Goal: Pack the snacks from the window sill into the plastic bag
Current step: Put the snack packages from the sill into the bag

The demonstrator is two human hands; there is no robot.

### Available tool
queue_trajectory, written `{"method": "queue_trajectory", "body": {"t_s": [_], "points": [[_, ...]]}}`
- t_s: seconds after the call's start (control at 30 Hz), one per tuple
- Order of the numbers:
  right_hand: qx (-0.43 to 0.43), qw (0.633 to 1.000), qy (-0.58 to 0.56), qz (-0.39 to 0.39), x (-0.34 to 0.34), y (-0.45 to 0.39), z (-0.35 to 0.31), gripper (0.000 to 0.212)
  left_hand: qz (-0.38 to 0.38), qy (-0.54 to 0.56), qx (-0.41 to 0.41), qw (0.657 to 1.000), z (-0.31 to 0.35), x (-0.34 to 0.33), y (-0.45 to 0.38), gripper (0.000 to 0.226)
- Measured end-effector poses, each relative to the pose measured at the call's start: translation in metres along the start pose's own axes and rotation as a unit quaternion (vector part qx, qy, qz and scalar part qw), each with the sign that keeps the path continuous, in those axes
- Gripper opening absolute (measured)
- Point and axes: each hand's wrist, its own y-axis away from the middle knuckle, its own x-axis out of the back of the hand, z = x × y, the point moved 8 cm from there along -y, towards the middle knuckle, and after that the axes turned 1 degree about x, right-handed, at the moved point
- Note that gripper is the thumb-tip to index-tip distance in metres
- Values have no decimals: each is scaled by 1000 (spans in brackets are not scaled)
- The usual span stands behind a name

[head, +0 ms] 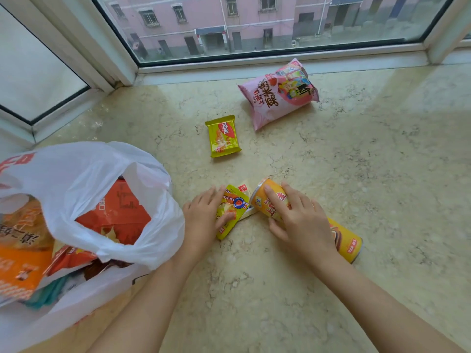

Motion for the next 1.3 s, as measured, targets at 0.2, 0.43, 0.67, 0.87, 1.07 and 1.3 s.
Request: {"method": "queue_trajectory", "body": {"t_s": [0.2, 0.43, 0.67, 0.87, 1.07, 1.3], "points": [[-11, 1000, -12, -23, 0, 4, 1, 80, -22, 43, 90, 995, 2, 0, 7, 71], [-13, 1000, -5, -26, 2, 16, -7, 92, -66, 72, 153, 983, -3, -5, 13, 73], [-17, 1000, -1, -5, 14, 34, -11, 93, -69, 65, 167, 981, 10, 0, 30, 54], [-14, 999, 7, 31, 48, 53, -13, 87, 33, 79, 103, 991, 40, 37, 63, 28], [6, 998, -19, 58, 113, 77, -43, 88, 107, 31, 1, 994, 71, 93, 116, 31], [16, 994, -78, 69, 205, 114, -98, 85, 194, 75, -3, 978, 69, 196, 195, 44]]}}
